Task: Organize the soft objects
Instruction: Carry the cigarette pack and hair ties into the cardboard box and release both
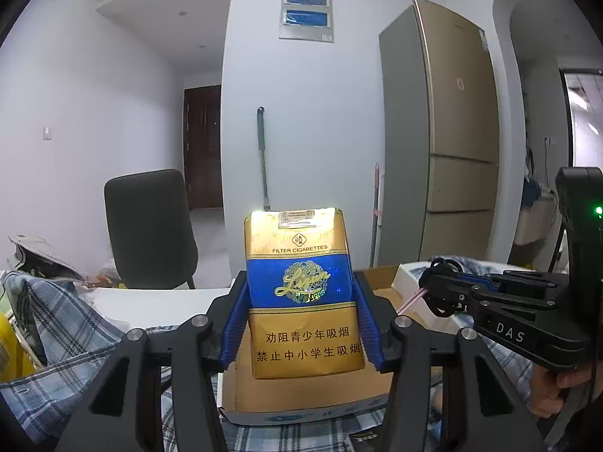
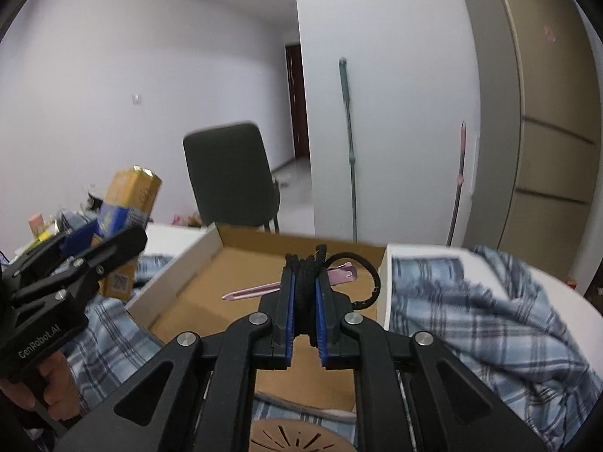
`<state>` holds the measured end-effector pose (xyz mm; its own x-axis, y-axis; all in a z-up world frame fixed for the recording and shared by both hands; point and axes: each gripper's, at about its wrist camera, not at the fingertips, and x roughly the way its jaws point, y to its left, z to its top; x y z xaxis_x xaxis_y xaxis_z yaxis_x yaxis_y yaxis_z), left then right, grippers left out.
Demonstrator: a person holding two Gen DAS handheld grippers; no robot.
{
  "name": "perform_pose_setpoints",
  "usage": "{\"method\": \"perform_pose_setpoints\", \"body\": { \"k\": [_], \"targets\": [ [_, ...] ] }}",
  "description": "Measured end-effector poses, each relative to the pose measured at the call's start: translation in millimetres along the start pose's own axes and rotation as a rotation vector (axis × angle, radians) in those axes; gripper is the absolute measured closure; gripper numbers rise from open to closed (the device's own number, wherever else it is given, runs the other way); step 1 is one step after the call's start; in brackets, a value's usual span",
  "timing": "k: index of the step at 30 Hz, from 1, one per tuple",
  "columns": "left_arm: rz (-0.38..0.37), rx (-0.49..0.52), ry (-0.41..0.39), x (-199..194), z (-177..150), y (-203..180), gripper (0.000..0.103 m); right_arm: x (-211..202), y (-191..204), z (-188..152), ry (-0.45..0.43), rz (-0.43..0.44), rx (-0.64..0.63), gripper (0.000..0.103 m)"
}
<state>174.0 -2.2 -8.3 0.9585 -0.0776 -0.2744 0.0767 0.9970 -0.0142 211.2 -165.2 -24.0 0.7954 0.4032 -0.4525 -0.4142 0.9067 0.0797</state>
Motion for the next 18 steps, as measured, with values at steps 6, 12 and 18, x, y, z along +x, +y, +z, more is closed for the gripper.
{"method": "perform_pose_setpoints", "body": {
  "k": [6,12,18],
  "targets": [
    [-0.003,-0.021,0.044,8.0,-14.9,7.2,0.049,9.6,-2.6,-8.8,0.038,0.019,-0.003,0.094],
    [0.009,0.017,0.056,12.4,-20.8,3.2,0.049,13.0,0.5,-11.5,0.052,0.024,-0.025,0.094],
    [0.014,-0.002,0.058,12.2,-22.9,7.9,0.048,19.1,0.8,-12.1,0.061,0.029,-0.032,0.094]
  ]
}}
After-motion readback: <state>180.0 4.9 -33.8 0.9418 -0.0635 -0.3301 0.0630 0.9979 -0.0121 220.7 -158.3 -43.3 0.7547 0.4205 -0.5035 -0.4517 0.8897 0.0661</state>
